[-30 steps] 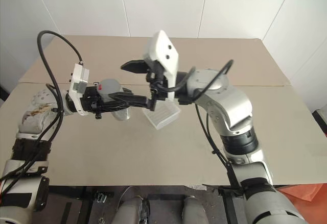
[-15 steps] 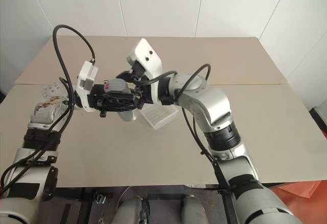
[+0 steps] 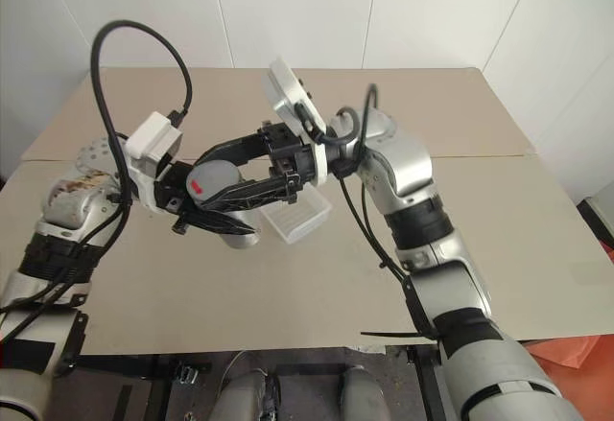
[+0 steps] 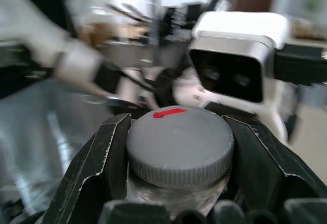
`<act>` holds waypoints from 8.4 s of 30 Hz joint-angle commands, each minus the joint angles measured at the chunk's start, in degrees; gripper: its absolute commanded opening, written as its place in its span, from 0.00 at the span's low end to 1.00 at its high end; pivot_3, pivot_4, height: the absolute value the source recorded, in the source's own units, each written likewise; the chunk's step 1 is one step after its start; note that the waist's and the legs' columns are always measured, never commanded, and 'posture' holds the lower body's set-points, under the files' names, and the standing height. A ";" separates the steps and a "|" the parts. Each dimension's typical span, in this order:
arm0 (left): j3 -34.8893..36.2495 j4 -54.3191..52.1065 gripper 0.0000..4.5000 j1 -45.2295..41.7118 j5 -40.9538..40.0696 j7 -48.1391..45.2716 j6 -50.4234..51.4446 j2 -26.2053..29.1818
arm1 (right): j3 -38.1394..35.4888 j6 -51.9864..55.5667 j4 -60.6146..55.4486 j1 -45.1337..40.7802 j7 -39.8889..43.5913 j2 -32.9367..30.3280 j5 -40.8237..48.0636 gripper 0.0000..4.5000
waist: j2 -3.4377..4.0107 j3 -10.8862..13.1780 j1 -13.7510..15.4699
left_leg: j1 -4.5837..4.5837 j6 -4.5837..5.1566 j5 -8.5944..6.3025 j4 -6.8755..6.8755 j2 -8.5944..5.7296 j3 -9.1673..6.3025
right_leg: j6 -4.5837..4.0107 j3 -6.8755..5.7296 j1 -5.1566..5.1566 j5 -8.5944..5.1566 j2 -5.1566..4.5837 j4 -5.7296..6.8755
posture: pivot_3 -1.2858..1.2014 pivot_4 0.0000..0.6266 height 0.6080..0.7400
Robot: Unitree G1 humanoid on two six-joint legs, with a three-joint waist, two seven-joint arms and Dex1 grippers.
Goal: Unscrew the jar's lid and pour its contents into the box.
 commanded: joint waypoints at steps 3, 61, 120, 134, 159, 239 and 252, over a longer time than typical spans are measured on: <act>2.49 2.22 0.43 1.21 -0.90 -0.35 -2.24 1.60 | -1.27 -4.22 2.67 -0.98 -0.91 0.27 -3.64 0.87 | 0.01 0.01 0.35 | -0.03 -0.04 0.02 0.01 -0.01 0.02 | 0.00 -0.01 0.00 0.00 -0.02 0.02 | 0.52 0.24 1.00; 12.44 8.78 0.43 4.69 11.61 4.89 -3.47 -4.35 | -5.68 23.72 -37.10 12.40 -42.95 -5.61 -1.47 1.00 | -0.02 0.01 0.94 | -0.42 -0.15 0.10 0.03 -0.02 0.48 | -0.01 -0.02 -0.43 0.02 -0.08 0.09 | 0.52 0.24 1.00; 12.66 11.45 0.43 2.56 13.32 2.38 -5.27 -5.22 | 2.20 16.69 -25.74 7.29 -48.18 3.18 -11.69 1.00 | -0.03 0.01 0.89 | -0.45 -0.15 0.10 0.04 -0.03 0.48 | -0.02 -0.02 -0.43 0.03 -0.05 0.13 | 0.52 0.24 1.00; 13.55 10.41 0.43 3.77 12.36 2.30 -4.96 -2.50 | -2.40 17.58 -29.01 10.85 -46.09 -5.80 -9.81 1.00 | -0.03 0.01 0.96 | -0.44 -0.15 0.10 0.04 -0.03 0.47 | -0.02 -0.02 -0.42 0.03 -0.06 0.10 | 0.52 0.24 1.00; 12.21 11.66 0.43 2.39 12.88 2.03 -5.10 -4.34 | 1.36 24.22 -33.94 6.79 -49.03 2.41 -5.62 1.00 | -0.03 0.00 0.93 | -0.43 -0.16 0.11 0.04 -0.04 0.48 | -0.02 -0.02 -0.42 0.03 -0.06 0.12 | 0.52 0.24 1.00; 15.56 8.35 0.43 7.46 16.91 17.72 -10.17 -7.13 | -14.37 16.63 -28.73 40.59 -61.16 -15.77 -17.19 0.69 | -0.30 -0.17 1.81 | -0.33 -0.13 0.09 -0.04 -0.08 0.37 | 0.05 -0.14 -0.13 -0.04 -0.10 -0.11 | 0.52 0.24 1.00; 12.54 12.99 0.43 2.34 32.54 40.81 -24.15 -13.78 | -18.02 22.59 -34.84 42.51 -53.65 -21.63 -11.43 0.98 | -0.23 -0.12 1.21 | -0.26 -0.08 0.08 0.04 -0.11 0.45 | 0.06 0.18 -0.25 0.09 -0.09 -0.06 | 0.52 0.24 1.00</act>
